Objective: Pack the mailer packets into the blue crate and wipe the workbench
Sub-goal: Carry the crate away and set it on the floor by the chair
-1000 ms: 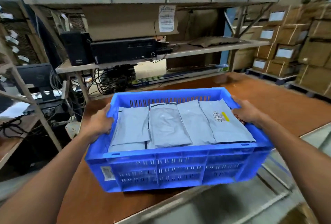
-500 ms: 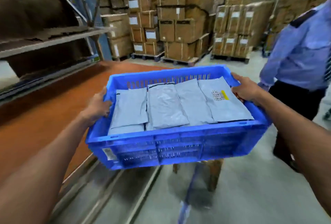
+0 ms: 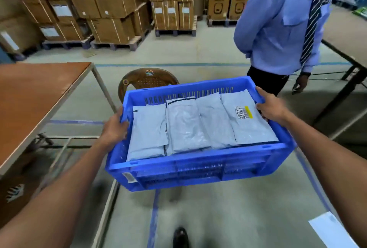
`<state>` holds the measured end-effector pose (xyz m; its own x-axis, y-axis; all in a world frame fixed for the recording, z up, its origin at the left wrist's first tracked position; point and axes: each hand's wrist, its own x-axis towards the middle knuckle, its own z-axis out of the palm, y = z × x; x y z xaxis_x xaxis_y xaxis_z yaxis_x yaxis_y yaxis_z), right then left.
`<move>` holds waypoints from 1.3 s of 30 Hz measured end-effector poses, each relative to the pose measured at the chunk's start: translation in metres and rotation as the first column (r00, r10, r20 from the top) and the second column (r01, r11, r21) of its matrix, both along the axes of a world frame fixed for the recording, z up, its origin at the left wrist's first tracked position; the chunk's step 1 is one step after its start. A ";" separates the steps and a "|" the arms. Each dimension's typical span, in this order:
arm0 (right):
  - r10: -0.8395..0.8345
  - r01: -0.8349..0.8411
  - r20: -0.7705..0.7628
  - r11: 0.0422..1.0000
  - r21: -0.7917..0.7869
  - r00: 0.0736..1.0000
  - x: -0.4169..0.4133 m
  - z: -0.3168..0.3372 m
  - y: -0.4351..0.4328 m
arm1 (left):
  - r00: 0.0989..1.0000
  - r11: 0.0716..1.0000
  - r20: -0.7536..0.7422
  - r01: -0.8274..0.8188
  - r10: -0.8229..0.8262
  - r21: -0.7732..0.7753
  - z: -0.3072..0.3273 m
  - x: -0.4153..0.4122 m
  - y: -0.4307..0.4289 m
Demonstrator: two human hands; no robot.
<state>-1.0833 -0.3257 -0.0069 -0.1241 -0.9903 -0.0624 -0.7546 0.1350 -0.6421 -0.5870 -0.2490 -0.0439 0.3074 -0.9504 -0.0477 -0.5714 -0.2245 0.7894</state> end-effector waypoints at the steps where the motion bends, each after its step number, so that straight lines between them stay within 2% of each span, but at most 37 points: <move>1: -0.016 0.016 -0.009 1.000 0.026 1.000 -0.008 -0.013 -0.005 | 1.000 1.000 -0.007 0.012 -0.012 0.003 -0.012 -0.008 -0.012; 6: -0.080 0.083 -0.044 0.992 0.091 0.996 -0.034 -0.079 -0.036 | 0.999 0.992 0.008 0.041 -0.043 0.123 -0.086 -0.028 -0.073; 11: -0.134 0.144 -0.079 0.980 0.139 0.988 -0.059 -0.142 -0.069 | 0.986 0.988 0.119 0.102 -0.115 0.112 -0.135 -0.068 -0.118; 19: -0.243 0.259 -0.100 0.940 0.220 0.965 -0.119 -0.279 -0.120 | 0.978 0.971 0.080 0.177 -0.192 0.159 -0.264 -0.129 -0.195; 25: -0.276 0.285 -0.071 0.915 0.286 0.958 -0.174 -0.435 -0.167 | 0.991 0.977 -0.002 0.132 -0.133 0.167 -0.403 -0.184 -0.248; 31: -0.261 0.261 -0.038 0.931 0.255 0.965 -0.200 -0.600 -0.216 | 0.993 0.965 0.085 0.053 -0.078 0.258 -0.567 -0.217 -0.294; 34: -0.242 0.227 0.027 0.940 0.256 0.970 -0.198 -0.674 -0.235 | 0.990 0.971 0.127 0.028 -0.059 0.239 -0.645 -0.217 -0.308; 39: -0.219 0.194 0.088 0.953 0.232 0.972 -0.184 -0.768 -0.256 | 0.994 0.954 0.106 -0.007 -0.026 0.298 -0.751 -0.198 -0.328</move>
